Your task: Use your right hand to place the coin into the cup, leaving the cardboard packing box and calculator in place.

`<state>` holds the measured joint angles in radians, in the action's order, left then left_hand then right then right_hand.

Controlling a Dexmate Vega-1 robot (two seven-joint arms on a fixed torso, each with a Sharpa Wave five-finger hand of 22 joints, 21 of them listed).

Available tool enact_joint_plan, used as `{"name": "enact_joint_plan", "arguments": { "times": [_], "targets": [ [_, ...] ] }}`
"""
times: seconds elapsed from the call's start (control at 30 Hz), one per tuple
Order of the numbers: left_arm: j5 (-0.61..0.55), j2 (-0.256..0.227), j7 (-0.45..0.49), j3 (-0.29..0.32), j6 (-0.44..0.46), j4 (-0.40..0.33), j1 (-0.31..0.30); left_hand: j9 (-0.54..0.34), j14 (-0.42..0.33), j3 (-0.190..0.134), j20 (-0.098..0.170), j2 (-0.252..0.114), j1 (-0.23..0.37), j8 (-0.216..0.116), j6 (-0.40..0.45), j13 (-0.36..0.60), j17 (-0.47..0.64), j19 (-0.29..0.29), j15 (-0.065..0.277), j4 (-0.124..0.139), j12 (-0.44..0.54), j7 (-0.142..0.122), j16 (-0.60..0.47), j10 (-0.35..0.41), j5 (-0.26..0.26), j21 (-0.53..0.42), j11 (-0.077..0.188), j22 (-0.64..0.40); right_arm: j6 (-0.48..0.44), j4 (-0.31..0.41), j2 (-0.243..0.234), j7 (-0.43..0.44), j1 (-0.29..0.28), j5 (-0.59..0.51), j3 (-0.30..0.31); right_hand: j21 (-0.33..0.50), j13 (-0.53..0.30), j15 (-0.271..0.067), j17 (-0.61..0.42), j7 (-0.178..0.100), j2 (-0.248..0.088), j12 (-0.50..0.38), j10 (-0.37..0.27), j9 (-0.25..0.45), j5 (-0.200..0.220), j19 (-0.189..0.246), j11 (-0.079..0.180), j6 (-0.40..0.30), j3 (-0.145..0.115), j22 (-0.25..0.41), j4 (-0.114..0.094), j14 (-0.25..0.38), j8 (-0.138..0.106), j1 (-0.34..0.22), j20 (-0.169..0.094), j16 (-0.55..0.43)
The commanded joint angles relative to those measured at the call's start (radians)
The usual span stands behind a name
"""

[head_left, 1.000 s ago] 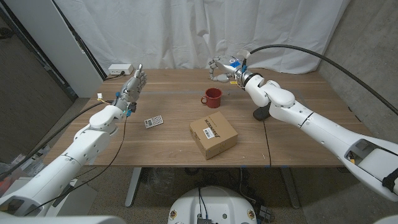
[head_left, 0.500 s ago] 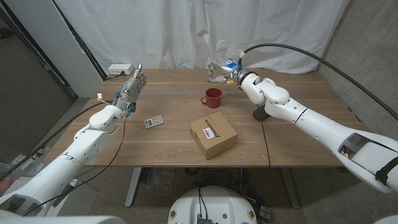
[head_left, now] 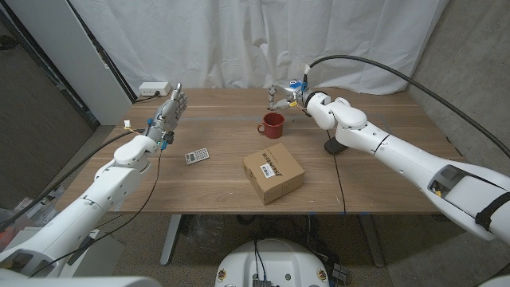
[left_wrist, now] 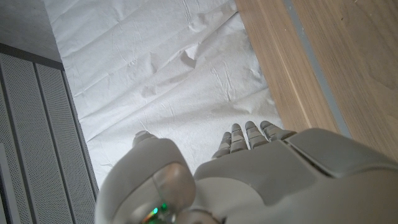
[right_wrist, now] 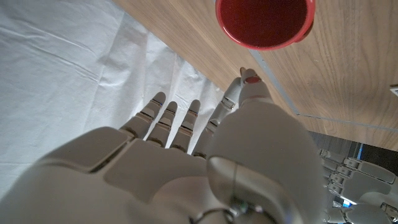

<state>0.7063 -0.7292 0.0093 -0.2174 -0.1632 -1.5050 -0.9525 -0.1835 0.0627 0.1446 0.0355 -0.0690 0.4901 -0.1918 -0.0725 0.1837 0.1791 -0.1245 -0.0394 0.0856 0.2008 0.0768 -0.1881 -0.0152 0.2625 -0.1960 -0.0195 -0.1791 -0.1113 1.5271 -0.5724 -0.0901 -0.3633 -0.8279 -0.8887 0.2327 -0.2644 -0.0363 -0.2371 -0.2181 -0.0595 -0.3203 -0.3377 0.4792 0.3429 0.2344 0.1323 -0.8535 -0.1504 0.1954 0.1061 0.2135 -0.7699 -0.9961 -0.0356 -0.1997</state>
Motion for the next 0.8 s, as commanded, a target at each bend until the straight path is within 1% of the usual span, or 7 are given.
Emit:
{"name": "enact_joint_plan", "arguments": {
  "times": [0.03, 0.37, 0.67, 0.8],
  "targets": [
    [0.000, -0.002, -0.003, 0.001, 0.001, 0.008, 0.004, -0.004, -0.002, 0.010, 0.002, -0.004, 0.004, -0.005, 0.001, 0.005, 0.004, -0.011, 0.005, 0.001, 0.003, -0.003, -0.001, 0.005, -0.001, -0.007, 0.002, -0.004, -0.047, -0.047, 0.015, -0.113, 0.031, 0.070, -0.027, -0.001, 0.000, -0.028, -0.001, -0.004, -0.014, 0.001, -0.004, 0.002, 0.000, -0.005, -0.001, 0.000, 0.002, 0.002, -0.001, -0.003, -0.006, -0.004, -0.050, -0.001],
    [0.004, -0.001, -0.005, 0.001, 0.004, 0.017, 0.008, -0.004, -0.002, 0.011, 0.002, -0.005, 0.004, -0.005, 0.002, 0.005, 0.004, -0.011, 0.005, 0.001, 0.003, -0.002, -0.001, 0.006, -0.001, -0.007, 0.001, -0.004, -0.059, -0.087, 0.030, -0.137, 0.056, 0.102, -0.049, -0.001, 0.000, -0.028, -0.001, -0.004, -0.016, -0.001, -0.007, 0.000, -0.002, -0.005, -0.002, 0.001, 0.002, 0.001, 0.001, -0.001, -0.009, -0.006, -0.049, -0.003],
    [0.003, 0.006, -0.012, -0.006, 0.003, 0.038, 0.024, -0.004, -0.002, 0.012, 0.002, -0.006, 0.005, -0.005, 0.001, 0.005, 0.004, -0.012, 0.004, 0.001, 0.003, -0.005, -0.001, 0.004, -0.001, -0.007, 0.001, -0.004, -0.061, -0.115, 0.036, -0.140, 0.073, 0.119, -0.067, -0.002, 0.000, -0.028, -0.001, -0.004, -0.017, -0.002, -0.011, -0.001, -0.003, -0.005, -0.008, 0.002, 0.003, 0.001, 0.002, -0.001, -0.012, -0.008, -0.048, -0.004],
    [0.002, 0.011, -0.017, -0.010, 0.002, 0.048, 0.033, -0.004, -0.001, 0.013, 0.001, -0.006, 0.005, -0.005, 0.001, 0.005, 0.004, -0.012, 0.005, 0.001, 0.003, -0.005, 0.000, 0.006, -0.001, -0.007, 0.001, -0.004, -0.062, -0.130, 0.040, -0.146, 0.084, 0.124, -0.076, -0.002, 0.000, -0.027, -0.001, -0.004, -0.018, -0.003, -0.013, -0.002, -0.004, -0.005, -0.006, 0.002, 0.003, 0.001, 0.002, 0.000, -0.013, -0.008, -0.048, -0.004]
  ]
}}
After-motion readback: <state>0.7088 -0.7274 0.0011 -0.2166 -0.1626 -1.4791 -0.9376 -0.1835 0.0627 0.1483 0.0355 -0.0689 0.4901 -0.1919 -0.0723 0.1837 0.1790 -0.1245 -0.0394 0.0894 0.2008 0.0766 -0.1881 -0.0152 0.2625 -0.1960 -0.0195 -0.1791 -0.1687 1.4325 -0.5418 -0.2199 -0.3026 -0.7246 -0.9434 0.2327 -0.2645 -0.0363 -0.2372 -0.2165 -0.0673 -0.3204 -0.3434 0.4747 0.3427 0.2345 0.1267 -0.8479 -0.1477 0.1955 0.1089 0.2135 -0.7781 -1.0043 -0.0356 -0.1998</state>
